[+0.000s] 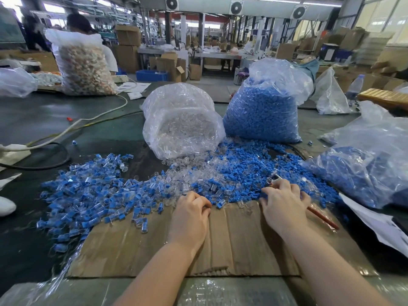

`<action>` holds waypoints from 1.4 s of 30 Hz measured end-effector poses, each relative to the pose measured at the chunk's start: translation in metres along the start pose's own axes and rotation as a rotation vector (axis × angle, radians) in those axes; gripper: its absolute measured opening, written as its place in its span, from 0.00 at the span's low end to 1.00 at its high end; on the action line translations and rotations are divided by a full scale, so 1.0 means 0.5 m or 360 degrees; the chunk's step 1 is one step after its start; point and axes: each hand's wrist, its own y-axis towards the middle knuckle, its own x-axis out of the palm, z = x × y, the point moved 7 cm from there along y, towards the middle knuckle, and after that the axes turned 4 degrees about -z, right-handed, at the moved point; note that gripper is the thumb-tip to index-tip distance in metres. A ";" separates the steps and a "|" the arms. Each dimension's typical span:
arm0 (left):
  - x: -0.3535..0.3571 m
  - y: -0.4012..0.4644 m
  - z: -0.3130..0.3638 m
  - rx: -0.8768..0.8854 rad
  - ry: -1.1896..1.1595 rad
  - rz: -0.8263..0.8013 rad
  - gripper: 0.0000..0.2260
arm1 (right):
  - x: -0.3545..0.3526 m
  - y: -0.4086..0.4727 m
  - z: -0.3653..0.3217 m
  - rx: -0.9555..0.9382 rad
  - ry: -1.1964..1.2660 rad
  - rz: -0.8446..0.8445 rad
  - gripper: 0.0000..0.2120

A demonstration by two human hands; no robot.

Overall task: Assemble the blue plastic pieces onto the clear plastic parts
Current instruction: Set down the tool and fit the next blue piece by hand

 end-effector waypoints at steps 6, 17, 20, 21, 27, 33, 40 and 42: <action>-0.011 -0.003 -0.003 -0.0040 -0.0086 0.0048 0.05 | -0.020 0.007 -0.016 0.0001 -0.0009 0.0051 0.08; -0.034 -0.009 -0.007 -0.0198 -0.0961 -0.0002 0.12 | -0.009 -0.042 -0.172 -0.0397 0.1185 -0.0477 0.06; -0.035 -0.009 -0.006 -0.0214 -0.1016 -0.0030 0.11 | 0.000 -0.043 -0.175 -0.0363 0.1122 -0.0478 0.07; -0.033 -0.009 -0.005 -0.0218 -0.1033 -0.0038 0.10 | 0.000 -0.041 -0.173 -0.0340 0.1101 -0.0441 0.07; -0.035 -0.013 -0.017 -0.0300 -0.0827 0.0017 0.09 | -0.027 -0.014 -0.089 -0.0054 0.0564 0.0037 0.07; -0.033 -0.011 -0.002 -0.0229 -0.0666 -0.0053 0.12 | 0.003 0.015 -0.047 0.0004 0.0097 -0.0114 0.13; -0.031 -0.011 -0.002 -0.0246 -0.0650 -0.0086 0.10 | 0.000 0.027 -0.054 -0.0060 0.0047 -0.0030 0.13; -0.032 -0.012 -0.003 -0.0253 -0.0666 -0.0082 0.09 | 0.000 0.028 -0.055 -0.0082 0.0063 -0.0024 0.14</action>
